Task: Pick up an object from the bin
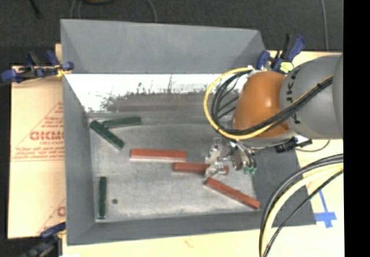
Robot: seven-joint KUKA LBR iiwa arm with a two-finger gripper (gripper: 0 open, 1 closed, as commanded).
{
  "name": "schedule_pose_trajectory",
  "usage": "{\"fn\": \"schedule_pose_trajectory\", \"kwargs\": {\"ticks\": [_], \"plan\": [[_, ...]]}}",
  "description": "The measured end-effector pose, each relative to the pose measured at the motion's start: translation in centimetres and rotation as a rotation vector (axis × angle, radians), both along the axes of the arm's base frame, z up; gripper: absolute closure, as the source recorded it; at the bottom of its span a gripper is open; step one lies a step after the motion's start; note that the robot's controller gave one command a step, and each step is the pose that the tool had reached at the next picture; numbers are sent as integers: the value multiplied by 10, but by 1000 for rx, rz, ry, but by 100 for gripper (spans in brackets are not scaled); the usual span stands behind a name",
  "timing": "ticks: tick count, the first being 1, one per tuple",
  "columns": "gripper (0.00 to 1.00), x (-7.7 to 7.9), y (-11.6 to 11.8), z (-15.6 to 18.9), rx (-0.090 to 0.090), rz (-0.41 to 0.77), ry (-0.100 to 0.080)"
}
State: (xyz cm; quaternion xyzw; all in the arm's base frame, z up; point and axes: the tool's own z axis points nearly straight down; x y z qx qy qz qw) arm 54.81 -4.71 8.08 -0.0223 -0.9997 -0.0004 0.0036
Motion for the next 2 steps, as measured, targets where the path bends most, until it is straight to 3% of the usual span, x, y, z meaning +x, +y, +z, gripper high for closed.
{"fn": "schedule_pose_trajectory", "kwargs": {"ticks": [1, 2], "plan": [[100, -12, -14, 35, -1, 30, -3], [100, 25, -18, 176, -3, 44, -12]]}}
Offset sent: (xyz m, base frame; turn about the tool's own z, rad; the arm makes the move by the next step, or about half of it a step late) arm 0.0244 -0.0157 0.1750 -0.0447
